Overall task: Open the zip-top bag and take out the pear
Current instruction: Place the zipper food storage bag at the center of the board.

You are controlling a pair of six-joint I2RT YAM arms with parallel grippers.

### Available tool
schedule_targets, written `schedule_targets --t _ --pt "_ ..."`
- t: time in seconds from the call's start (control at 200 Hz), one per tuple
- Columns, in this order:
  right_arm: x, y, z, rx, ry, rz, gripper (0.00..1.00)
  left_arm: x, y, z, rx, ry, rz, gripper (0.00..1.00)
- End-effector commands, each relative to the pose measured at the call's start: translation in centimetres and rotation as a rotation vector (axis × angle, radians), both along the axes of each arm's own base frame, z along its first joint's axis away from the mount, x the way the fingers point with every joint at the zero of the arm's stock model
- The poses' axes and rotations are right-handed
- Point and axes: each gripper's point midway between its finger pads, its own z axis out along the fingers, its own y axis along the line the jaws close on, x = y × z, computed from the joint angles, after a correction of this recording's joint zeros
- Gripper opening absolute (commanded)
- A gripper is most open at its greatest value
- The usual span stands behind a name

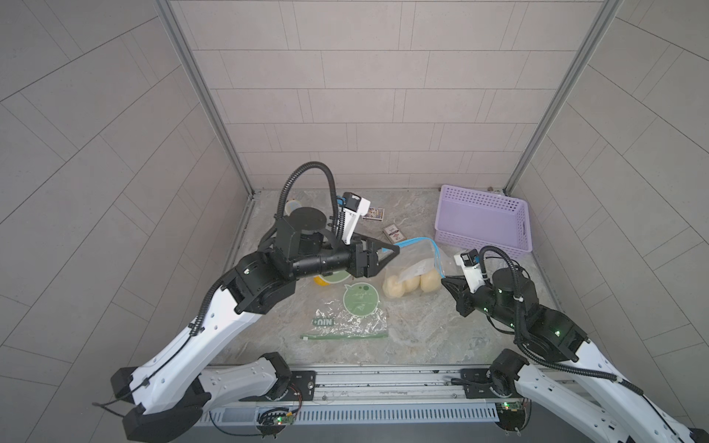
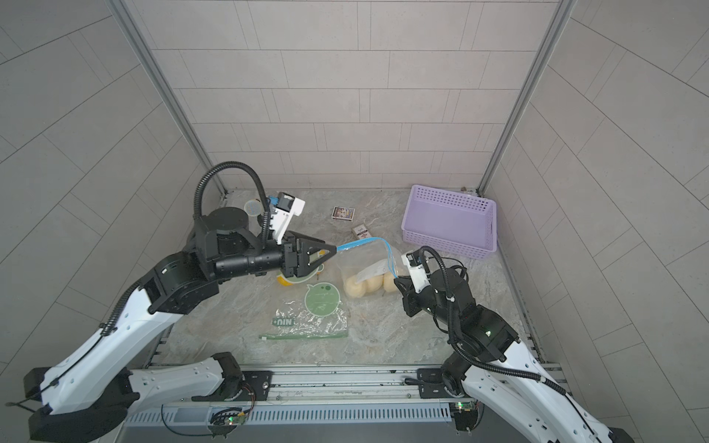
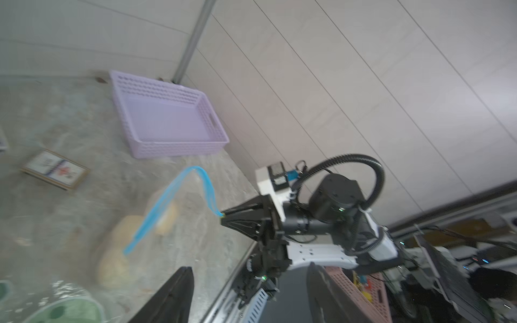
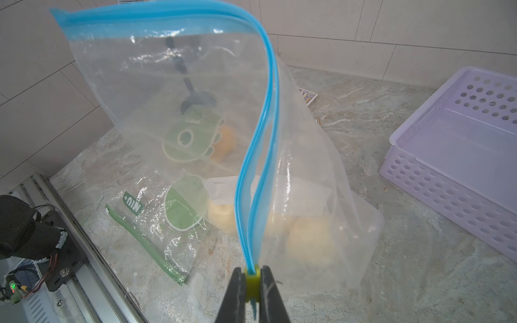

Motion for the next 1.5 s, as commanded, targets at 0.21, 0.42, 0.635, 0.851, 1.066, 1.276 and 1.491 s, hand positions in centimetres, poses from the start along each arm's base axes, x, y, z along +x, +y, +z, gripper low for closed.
schedule_targets --t 0.21,0.42,0.635,0.851,1.066,1.276,1.491 --pt "-0.2 0.2 0.0 0.024 0.012 0.003 0.10 1.1 -6.4 -9.6 -0.064 0.291 0.041 0.68" --pt "-0.2 0.4 -0.1 0.024 0.018 0.010 0.10 4.0 -9.1 -10.2 -0.116 0.282 0.113 0.67" --pt "-0.3 0.5 -0.2 0.029 0.024 0.017 0.10 6.4 -9.9 -12.5 -0.061 0.254 0.194 0.66" --pt "-0.5 0.6 -0.1 0.036 0.026 0.026 0.10 7.5 -10.5 -12.8 -0.029 0.222 0.218 0.65" --pt "-0.6 0.6 0.0 0.040 0.022 0.029 0.10 8.0 -11.0 -13.5 0.003 0.211 0.219 0.51" --pt "-0.5 0.6 0.0 0.043 0.019 0.028 0.10 7.9 -10.5 -14.1 0.021 0.205 0.229 0.46" --pt "-0.7 0.8 0.1 0.047 0.021 0.038 0.10 8.1 -10.8 -14.6 0.033 0.204 0.227 0.33"
